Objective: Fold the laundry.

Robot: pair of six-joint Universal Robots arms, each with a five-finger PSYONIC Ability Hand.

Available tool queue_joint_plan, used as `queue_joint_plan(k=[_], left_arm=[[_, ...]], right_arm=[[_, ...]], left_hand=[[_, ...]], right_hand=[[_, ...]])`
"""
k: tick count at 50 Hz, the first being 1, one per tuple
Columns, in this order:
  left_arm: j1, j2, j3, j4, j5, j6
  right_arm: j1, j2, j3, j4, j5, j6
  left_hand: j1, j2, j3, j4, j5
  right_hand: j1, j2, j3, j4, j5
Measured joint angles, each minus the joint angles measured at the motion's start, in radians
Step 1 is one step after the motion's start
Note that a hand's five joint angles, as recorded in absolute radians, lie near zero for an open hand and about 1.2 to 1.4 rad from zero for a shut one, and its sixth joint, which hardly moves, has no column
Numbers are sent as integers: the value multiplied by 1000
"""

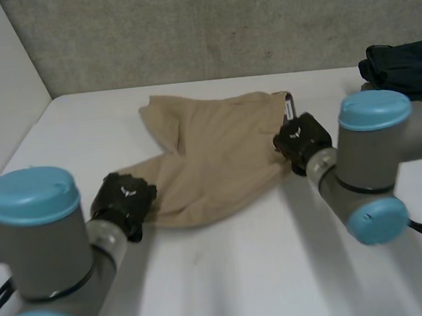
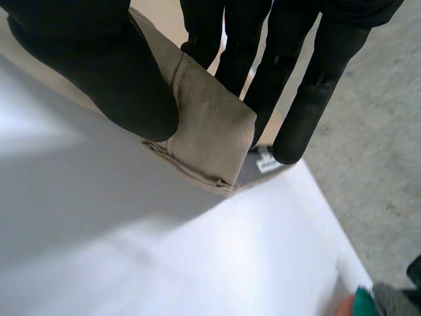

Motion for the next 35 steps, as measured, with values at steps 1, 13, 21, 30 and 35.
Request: queue_joint_plan(k=[1, 13, 21, 30, 35], left_arm=[[-6, 41, -19, -32, -5, 5], [-125, 356, -164, -489, 4, 221], [-180, 333, -143, -502, 59, 280], [-99, 218, -61, -302, 67, 282], [-74, 182, 19, -247, 84, 281]], right_arm=[[-1, -39, 42, 16, 1, -9], [-8, -468, 459, 415, -5, -196], [-8, -552, 547, 440, -24, -277], [-6, -439, 542, 297, -23, -215], [-7, -412, 553, 266, -22, -205]], left_hand=[[0, 0, 0, 0, 0], [0, 0, 0, 0, 0], [-58, -76, -59, -60, -45], [-922, -961, -950, -966, -943], [-907, -949, -941, -955, -930]], right_hand=[[0, 0, 0, 0, 0], [0, 0, 0, 0, 0], [0, 0, 0, 0, 0], [0, 0, 0, 0, 1], [0, 0, 0, 0, 8]])
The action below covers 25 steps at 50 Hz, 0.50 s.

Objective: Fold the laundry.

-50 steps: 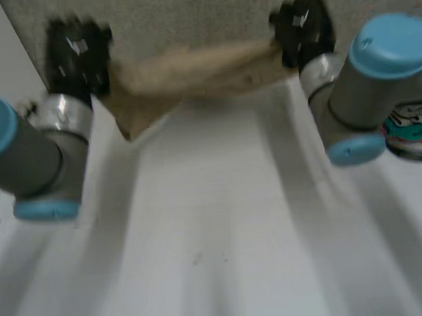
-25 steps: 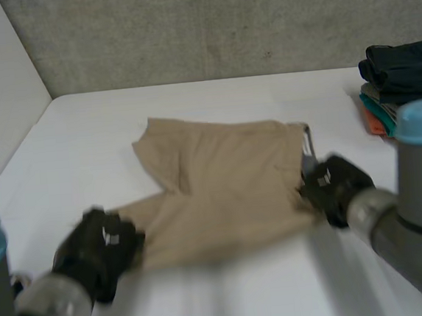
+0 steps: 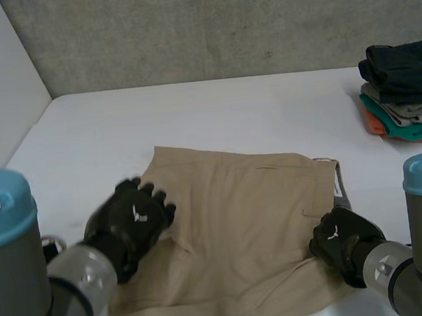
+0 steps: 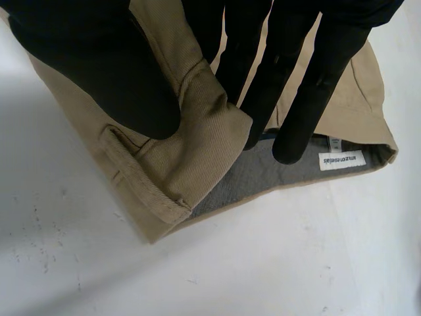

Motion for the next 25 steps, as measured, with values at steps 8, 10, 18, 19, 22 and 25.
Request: queue_joint_plan(k=[8, 10, 18, 19, 22, 25], left_arm=[[94, -198, 164, 121, 164, -2], [119, -262, 204, 135, 217, -1], [186, -510, 349, 144, 341, 6], [192, -526, 358, 144, 343, 7], [210, -560, 375, 144, 336, 6], [218, -563, 370, 147, 311, 2]], right_arm=[[-1, -1, 20, -34, 0, 2], [-1, -2, 24, -42, -1, 6], [-2, -1, 31, -71, -5, 42], [-2, -1, 31, -75, -5, 47], [-3, 0, 31, -82, -6, 55], [-3, 0, 32, -87, -6, 57]], left_hand=[[204, 182, 178, 186, 186], [217, 197, 195, 204, 204], [369, 339, 330, 340, 338], [369, 339, 330, 340, 338], [803, 752, 731, 742, 732], [920, 932, 925, 939, 908]], right_hand=[[0, 0, 0, 0, 2], [0, 0, 0, 0, 2], [0, 0, 0, 0, 2], [0, 0, 0, 0, 2], [0, 0, 0, 0, 2], [0, 0, 0, 0, 1]])
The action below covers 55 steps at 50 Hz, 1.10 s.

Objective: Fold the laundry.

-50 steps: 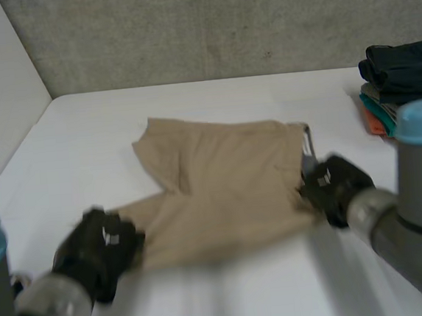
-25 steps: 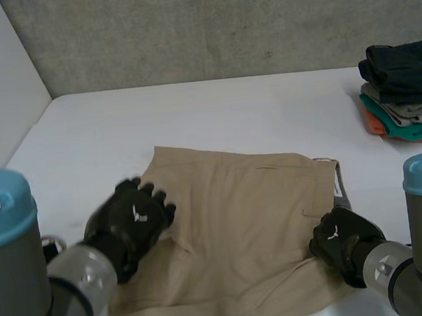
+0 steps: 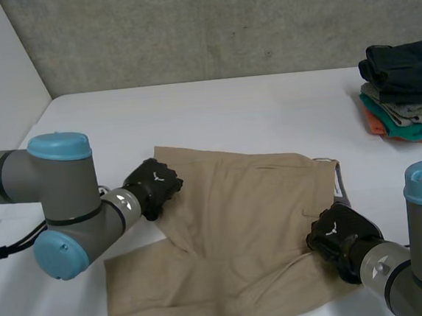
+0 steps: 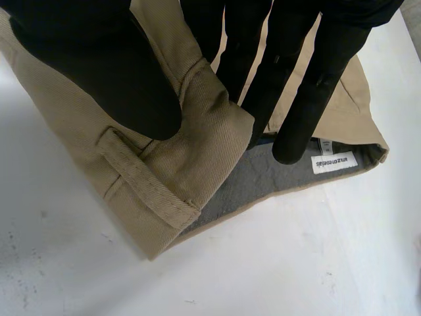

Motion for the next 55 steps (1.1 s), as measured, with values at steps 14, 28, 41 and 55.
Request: queue_joint_plan(k=[14, 28, 41, 55], left_arm=[[24, 188, -245, 14, -206, -1], [9, 282, -295, -1, -316, 8], [-70, 537, -396, -26, -336, -69], [-143, 633, -561, -308, -279, -410]], right_arm=[[1, -4, 5, -4, 1, -1], [0, -6, 7, -9, 3, 0], [1, -32, -10, -21, -2, 90], [0, -52, -12, -25, 2, 117]], left_hand=[[0, 13, 12, 11, 0], [-40, -93, -82, -91, -43], [-671, -705, -696, -718, -688], [-671, -716, -709, -730, -702]], right_hand=[[0, 0, 0, 0, 0], [0, 0, 0, 0, 0], [0, 0, 0, 0, 0], [0, 0, 0, 0, 0]])
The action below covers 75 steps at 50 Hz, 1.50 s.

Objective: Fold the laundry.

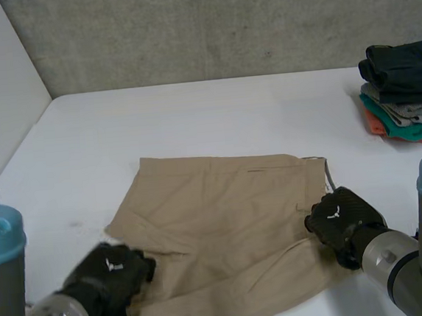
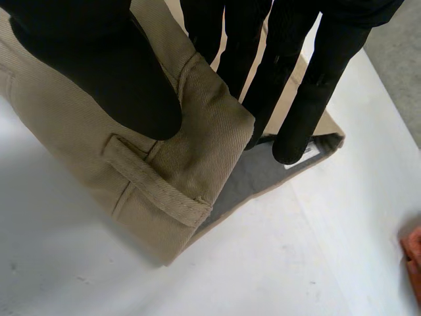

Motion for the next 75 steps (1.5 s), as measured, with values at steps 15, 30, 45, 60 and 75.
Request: queue_joint_plan(k=[15, 30, 45, 60, 75], left_arm=[[-8, -130, 7, 38, 37, 11], [8, -370, 457, 467, -32, 133], [52, -788, 764, 824, -37, 420], [20, -544, 510, 881, -42, 280], [-6, -389, 306, 883, -36, 185]], right_arm=[[-24, -55, -9, -1, -1, 1], [-27, 143, -269, -166, 21, 38], [-17, 605, -678, -431, 134, 46], [-82, 403, -469, -284, 95, 214], [-240, 297, -171, -247, -145, 306]], left_hand=[[660, 725, 717, 741, 694], [660, 727, 721, 742, 694], [174, 251, 254, 286, 278], [-294, -263, -258, -252, -230], [-294, -263, -258, -252, -230]], right_hand=[[0, 0, 0, 0, 0], [0, 0, 0, 0, 0], [-536, -610, -598, -606, -591], [-873, -969, -977, -987, -966], [-88, -31, -61, -66, -80]])
